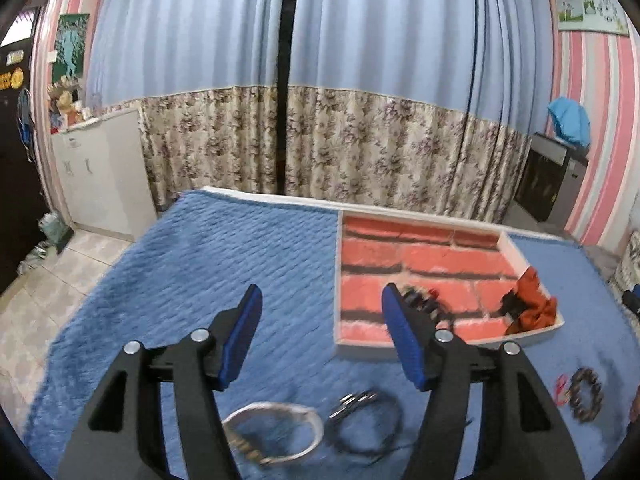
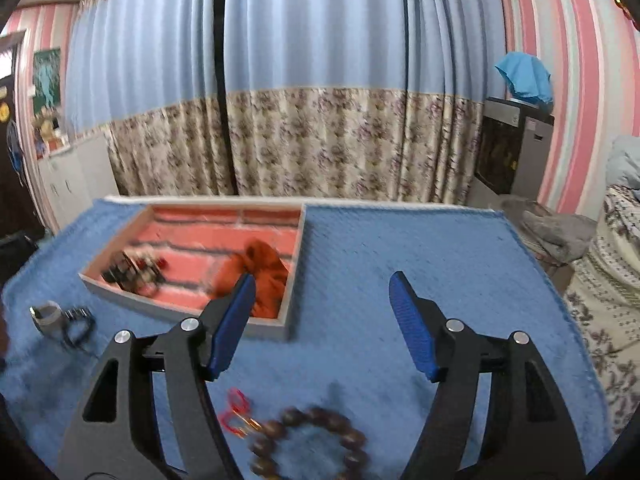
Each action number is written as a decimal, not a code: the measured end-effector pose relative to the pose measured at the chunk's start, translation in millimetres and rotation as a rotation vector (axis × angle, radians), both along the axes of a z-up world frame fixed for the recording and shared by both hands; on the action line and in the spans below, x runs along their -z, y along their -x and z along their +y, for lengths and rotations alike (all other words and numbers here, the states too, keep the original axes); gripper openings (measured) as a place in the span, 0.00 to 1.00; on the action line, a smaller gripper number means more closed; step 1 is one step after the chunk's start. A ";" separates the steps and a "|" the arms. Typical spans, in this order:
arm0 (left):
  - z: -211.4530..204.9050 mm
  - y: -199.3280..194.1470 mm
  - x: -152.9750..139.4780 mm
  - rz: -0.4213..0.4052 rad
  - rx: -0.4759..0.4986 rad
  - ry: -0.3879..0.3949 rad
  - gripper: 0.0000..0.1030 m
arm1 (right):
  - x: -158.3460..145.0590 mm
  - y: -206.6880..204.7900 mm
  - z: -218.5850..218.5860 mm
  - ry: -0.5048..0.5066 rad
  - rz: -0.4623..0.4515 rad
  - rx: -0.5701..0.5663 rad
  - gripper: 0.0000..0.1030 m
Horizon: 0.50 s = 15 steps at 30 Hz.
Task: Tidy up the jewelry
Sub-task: 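Grasp the white-band watch with the left tool while the right tool grasps the wooden bead bracelet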
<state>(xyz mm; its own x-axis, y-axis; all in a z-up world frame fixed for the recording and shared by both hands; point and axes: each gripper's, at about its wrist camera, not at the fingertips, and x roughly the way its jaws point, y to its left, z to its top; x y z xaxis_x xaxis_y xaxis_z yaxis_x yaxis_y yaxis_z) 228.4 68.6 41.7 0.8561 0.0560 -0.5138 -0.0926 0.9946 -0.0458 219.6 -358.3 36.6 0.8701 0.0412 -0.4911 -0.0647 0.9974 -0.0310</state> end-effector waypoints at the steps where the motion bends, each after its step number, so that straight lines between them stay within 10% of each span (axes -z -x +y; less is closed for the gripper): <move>1: 2.0 3.8 2.9 0.006 -0.004 -0.013 0.60 | 3.6 2.3 -2.8 0.003 0.006 0.004 0.67; 15: 40.8 59.7 53.7 0.111 -0.043 -0.061 0.60 | 47.7 60.5 -31.5 -0.039 0.110 0.002 0.69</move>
<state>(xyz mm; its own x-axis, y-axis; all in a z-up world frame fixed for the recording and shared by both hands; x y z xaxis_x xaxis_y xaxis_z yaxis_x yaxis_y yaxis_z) 168.7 109.4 -12.0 0.7903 0.1254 -0.5998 -0.1363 0.9903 0.0274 159.1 -389.8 -11.1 0.8112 0.0599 -0.5816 -0.0632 0.9979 0.0147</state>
